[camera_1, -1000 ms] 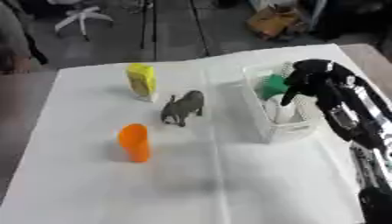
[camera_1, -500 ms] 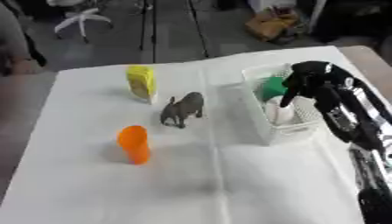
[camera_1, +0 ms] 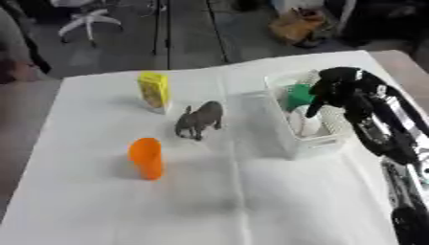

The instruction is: Pick up objects on the table and place them in the box.

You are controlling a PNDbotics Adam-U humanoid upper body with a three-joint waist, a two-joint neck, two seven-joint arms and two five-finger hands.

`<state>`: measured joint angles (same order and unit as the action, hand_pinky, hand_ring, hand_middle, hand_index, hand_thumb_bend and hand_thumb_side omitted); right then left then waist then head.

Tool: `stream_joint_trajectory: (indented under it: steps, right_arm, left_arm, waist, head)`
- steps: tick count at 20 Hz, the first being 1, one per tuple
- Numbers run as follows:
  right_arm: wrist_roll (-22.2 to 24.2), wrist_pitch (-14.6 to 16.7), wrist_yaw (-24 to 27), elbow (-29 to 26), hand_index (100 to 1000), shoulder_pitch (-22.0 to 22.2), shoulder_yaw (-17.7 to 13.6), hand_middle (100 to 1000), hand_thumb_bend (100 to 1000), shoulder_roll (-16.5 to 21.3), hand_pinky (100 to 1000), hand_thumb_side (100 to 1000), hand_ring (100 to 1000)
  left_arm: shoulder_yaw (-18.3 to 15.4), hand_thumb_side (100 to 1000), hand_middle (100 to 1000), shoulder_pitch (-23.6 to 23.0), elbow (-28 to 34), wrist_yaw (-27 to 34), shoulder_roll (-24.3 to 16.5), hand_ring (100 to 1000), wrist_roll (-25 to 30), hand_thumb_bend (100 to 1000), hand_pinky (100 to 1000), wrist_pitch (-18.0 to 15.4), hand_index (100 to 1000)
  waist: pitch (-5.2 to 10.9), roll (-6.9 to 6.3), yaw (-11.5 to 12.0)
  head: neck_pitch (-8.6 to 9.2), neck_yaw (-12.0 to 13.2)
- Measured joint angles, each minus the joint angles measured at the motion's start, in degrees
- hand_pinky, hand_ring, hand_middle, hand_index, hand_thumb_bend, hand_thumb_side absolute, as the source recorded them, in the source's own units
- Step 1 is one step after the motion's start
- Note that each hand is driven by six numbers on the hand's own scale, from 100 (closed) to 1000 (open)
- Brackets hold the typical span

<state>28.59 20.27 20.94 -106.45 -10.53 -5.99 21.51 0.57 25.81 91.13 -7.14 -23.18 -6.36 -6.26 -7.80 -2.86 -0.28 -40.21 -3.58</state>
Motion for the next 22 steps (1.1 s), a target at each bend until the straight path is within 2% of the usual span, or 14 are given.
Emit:
stream_joint_trajectory:
  steps: [10, 14, 17, 22]
  right_arm:
    - [0.08, -0.12, 0.00, 0.00, 827, 0.00, 0.00, 630, 288, 0.00, 509, 619, 531]
    - [0.11, -0.15, 0.00, 0.00, 827, -0.01, 0.05, 630, 290, 0.00, 509, 618, 531]
    - [0.23, -0.25, 0.00, 0.00, 827, -0.05, 0.30, 630, 290, 0.02, 509, 619, 530]
    - [0.40, -0.38, 0.13, 0.00, 827, -0.09, 0.43, 630, 292, 0.03, 509, 617, 531]
  left_arm:
    - [0.33, 732, 710, -0.01, 0.04, -0.31, -0.01, 659, 0.82, 854, 583, 0.17, 811]
    - [1.20, 698, 709, 0.29, 0.14, -1.08, -0.82, 679, 1.76, 910, 619, -0.01, 823]
    - [4.01, 648, 708, 3.29, 0.47, -3.07, -3.31, 684, 3.77, 984, 637, -1.26, 823]
    - [11.29, 620, 689, 7.36, -0.44, -7.65, -8.13, 669, 8.34, 1000, 643, -3.54, 813]
  waist:
    - [0.00, 0.00, -0.10]
    - [0.00, 0.00, -0.41]
    - [0.00, -0.02, -1.23]
    - [0.00, -0.02, -1.44]
  head:
    - [-0.01, -0.16]
    - [-0.04, -0.22]
    - [-0.06, -0.14]
    - [-0.08, 0.30]
